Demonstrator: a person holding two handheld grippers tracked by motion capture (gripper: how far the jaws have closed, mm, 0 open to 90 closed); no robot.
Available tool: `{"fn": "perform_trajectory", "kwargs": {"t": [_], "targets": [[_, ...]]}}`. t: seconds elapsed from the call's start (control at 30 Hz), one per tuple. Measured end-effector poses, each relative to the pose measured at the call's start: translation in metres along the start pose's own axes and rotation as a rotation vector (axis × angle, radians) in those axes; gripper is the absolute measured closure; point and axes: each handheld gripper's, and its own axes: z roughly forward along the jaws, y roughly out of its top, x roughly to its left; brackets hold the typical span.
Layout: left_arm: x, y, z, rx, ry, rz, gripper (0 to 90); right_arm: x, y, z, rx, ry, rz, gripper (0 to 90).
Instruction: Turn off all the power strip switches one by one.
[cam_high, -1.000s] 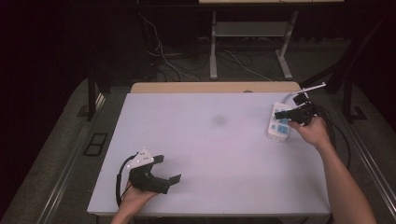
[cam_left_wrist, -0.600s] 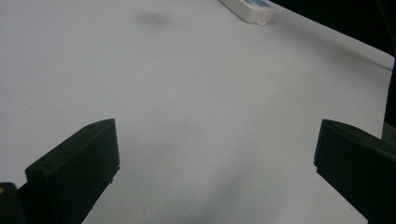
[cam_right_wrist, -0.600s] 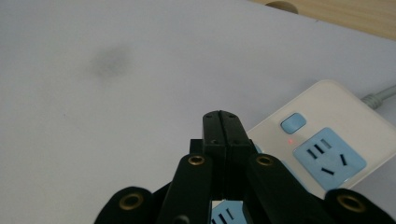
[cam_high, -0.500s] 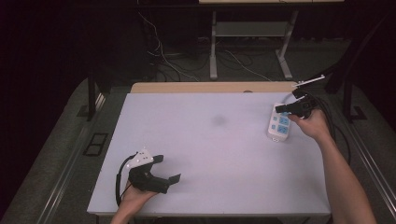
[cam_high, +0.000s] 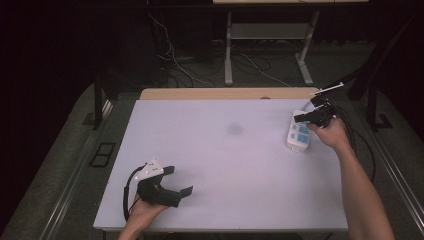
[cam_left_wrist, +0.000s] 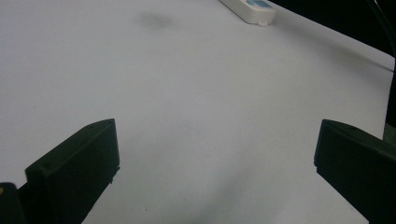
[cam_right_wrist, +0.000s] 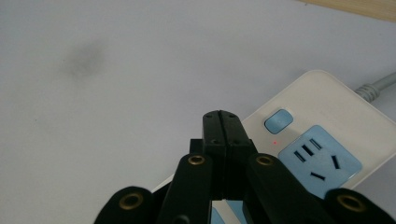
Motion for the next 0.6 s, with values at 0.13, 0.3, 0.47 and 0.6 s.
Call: {"fn": "perform_trajectory", "kwargs": {"t": [0.13,0.3,0.47,0.6], "targets": [[0.0,0.0,-0.001,-0.002,0.0,0.0,0.0,-0.003,-0.002,0.003,0.006,-0.006,0.016,90.0],[0.0,0.0,-0.001,-0.006,0.001,-0.003,0.0,-0.005,-0.007,0.007,0.012,-0.002,0.016,90.0],[0.0,0.0,-0.001,-0.006,0.0,-0.002,0.0,-0.008,-0.012,0.012,0.023,-0.008,0.028,90.0],[0.001,0.0,-0.001,-0.006,0.003,-0.004,0.0,-0.008,-0.013,0.015,0.025,-0.006,0.033,89.9]]}}
